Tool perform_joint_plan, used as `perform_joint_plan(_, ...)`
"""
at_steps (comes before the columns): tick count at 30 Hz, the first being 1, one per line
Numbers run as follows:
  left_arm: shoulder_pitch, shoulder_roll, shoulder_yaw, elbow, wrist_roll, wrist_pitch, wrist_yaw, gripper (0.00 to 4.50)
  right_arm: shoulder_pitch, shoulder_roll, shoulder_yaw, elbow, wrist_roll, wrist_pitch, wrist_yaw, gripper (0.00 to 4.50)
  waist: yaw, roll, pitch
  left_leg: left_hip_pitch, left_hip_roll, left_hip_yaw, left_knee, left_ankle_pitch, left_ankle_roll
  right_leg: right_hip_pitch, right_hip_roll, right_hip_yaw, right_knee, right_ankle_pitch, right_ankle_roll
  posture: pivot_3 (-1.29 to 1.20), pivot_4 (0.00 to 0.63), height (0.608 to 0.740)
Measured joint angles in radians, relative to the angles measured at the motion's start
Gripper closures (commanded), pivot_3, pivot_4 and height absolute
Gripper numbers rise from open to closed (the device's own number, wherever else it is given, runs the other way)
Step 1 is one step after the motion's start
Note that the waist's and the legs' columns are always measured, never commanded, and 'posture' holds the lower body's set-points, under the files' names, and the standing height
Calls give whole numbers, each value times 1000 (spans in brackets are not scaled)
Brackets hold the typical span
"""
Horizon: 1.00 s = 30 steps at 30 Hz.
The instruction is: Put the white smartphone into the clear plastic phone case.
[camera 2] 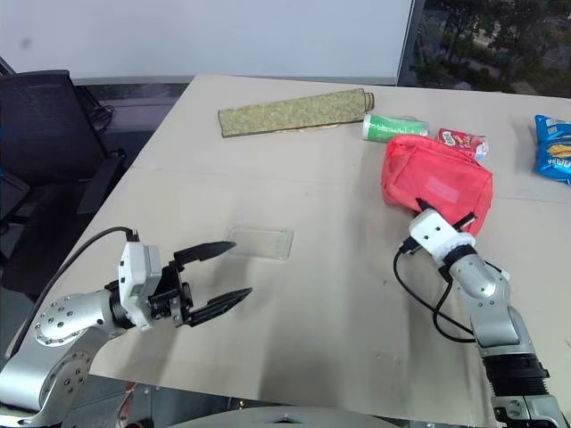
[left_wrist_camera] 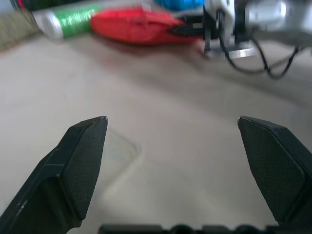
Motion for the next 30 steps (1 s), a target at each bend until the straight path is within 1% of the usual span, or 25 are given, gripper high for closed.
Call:
perform_joint_plan(4, -44, -6, 1, -30, -47, 23, 21, 0, -20, -12, -35, 8, -3, -49, -56, 4440, 0, 0, 0, 1, 2, 3, 1, 0, 0, 0, 3, 3, 0, 2, -1, 0, 150, 740)
perform_joint_plan(8, -104, -7, -7, -54, -69, 56, 60, 0, -75, -35, -98, 35, -34, -140, -172, 4440, -4, 1, 1, 2, 4, 8, 1, 0, 0, 0, 5, 8, 0, 4, -1, 0, 150, 740)
perform_joint_plan(9, -122, -7, -10, -65, -74, 65, 68, 0, -109, -50, -122, 45, -47, -163, -209, 4440, -6, 1, 1, 3, 4, 9, 1, 0, 0, 0, 5, 9, 0, 4, -1, 0, 150, 740)
perform_joint_plan(12, -155, -9, -24, -75, -88, 83, 86, 0, -202, -111, -171, 77, -76, -210, -286, 4440, -16, 0, 1, 4, 4, 12, 1, 0, 0, 0, 6, 11, 0, 5, 0, 0, 150, 740)
perform_joint_plan(13, -165, -13, -30, -77, -89, 91, 98, 0, -265, -160, -175, 127, -102, -234, -315, 4440, -21, 0, 1, 4, 5, 14, 1, 0, 0, 0, 6, 13, 0, 5, 0, 0, 150, 740)
perform_joint_plan(14, -170, -14, -33, -79, -89, 93, 100, 0, -283, -177, -182, 142, -107, -236, -322, 4440, -23, 0, 1, 4, 5, 14, 1, 1, 0, 0, 6, 13, 0, 5, 0, 0, 150, 740)
perform_joint_plan(15, -179, -16, -41, -82, -88, 98, 104, 0, -331, -220, -186, 198, -123, -247, -343, 4440, -24, 0, 1, 4, 5, 15, 1, 1, 0, 0, 7, 13, 0, 5, 0, 0, 150, 740)
perform_joint_plan(20, -208, -26, -63, -82, -88, 109, 119, 0, -420, -313, -162, 404, -191, -289, -400, 4440, -26, 0, 1, 4, 6, 17, 1, 0, 0, 0, 7, 15, 0, 5, 0, 0, 150, 740)
perform_joint_plan(21, -215, -27, -65, -82, -87, 110, 121, 0, -429, -321, -147, 427, -203, -289, -399, 4098, -27, 0, 1, 5, 6, 18, 1, 0, 0, 0, 7, 16, 0, 5, 0, 0, 150, 740)
perform_joint_plan(23, -241, -29, -72, -83, -88, 112, 125, 0, -492, -323, -78, 550, -202, -227, -282, 3420, -36, -2, 2, 9, 8, 22, 1, -1, 2, 3, 9, 20, -1, 6, -1, 0, 150, 740)
perform_joint_plan(25, -242, -29, -78, -83, -87, 114, 126, 0, -488, -292, -64, 642, -129, -143, -138, 2488, -35, -4, 3, 14, 9, 21, 0, -2, 4, 8, 10, 19, -2, 6, -1, 0, 150, 740)
perform_joint_plan(27, -238, -28, -80, -83, -86, 120, 127, 0, -446, -259, -57, 663, -60, -95, -32, 1556, -32, -3, 3, 14, 10, 21, 0, -2, 4, 8, 10, 19, -2, 6, -1, 0, 150, 740)
perform_joint_plan(28, -236, -28, -80, -83, -86, 123, 129, 0, -424, -240, -55, 657, -27, -72, 9, 1434, -31, -3, 4, 14, 10, 21, 0, -2, 4, 8, 10, 19, -2, 6, -1, 0, 150, 740)
perform_joint_plan(29, -235, -27, -80, -83, -86, 127, 132, 0, -400, -221, -56, 642, 11, -36, 52, 1434, -30, -2, 4, 14, 10, 21, 0, -2, 4, 8, 10, 19, -2, 6, -1, 0, 150, 740)
perform_joint_plan(30, -231, -25, -80, -83, -86, 131, 138, 0, -370, -208, -61, 603, 62, 16, 106, 856, -29, -2, 4, 13, 10, 21, 0, -2, 4, 7, 10, 20, -2, 6, -1, 0, 150, 740)
